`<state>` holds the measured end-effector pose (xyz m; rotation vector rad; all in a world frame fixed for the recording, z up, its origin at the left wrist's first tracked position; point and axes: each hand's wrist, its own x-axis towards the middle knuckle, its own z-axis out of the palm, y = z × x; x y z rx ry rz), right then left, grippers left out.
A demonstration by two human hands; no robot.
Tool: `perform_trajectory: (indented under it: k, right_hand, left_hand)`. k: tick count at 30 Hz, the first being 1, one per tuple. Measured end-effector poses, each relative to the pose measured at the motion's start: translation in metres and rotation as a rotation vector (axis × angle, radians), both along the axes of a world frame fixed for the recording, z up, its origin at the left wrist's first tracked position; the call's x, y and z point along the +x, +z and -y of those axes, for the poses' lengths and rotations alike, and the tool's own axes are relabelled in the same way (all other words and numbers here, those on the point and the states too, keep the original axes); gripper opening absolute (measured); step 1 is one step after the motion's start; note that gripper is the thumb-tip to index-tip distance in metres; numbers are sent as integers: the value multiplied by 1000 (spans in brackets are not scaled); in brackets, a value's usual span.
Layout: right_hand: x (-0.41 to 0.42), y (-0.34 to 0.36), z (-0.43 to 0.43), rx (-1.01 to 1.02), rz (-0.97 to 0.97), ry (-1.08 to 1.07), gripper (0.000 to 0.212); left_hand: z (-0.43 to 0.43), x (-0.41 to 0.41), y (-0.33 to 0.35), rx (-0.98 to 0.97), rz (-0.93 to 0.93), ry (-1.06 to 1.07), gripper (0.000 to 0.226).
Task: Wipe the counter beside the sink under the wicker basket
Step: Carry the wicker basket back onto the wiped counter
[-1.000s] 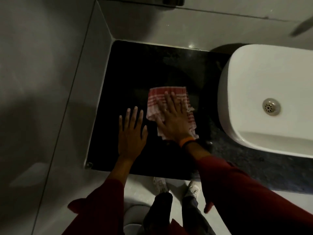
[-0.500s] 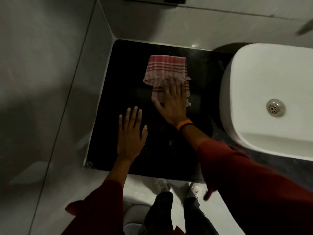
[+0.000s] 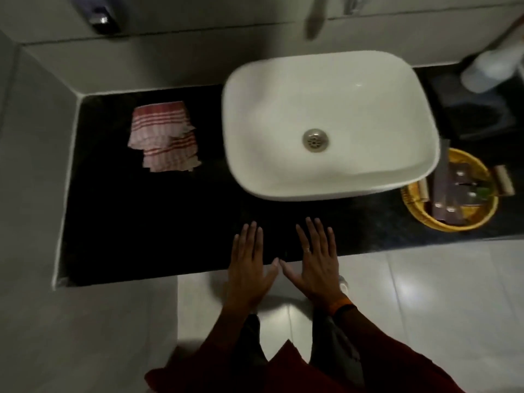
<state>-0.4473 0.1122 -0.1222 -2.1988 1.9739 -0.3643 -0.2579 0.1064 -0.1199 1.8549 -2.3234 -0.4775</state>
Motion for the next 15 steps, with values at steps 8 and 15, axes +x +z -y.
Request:
perform_trajectory:
  k: [8,15]
  right_hand:
    - [-237,45,30,-156,26,-254,79]
    - [-368,65,84,-20,240,-601,64]
  left_hand:
    - [39,-241,49,-122,-201,-112,68]
    - [100,-370,80,153,-408,144,68]
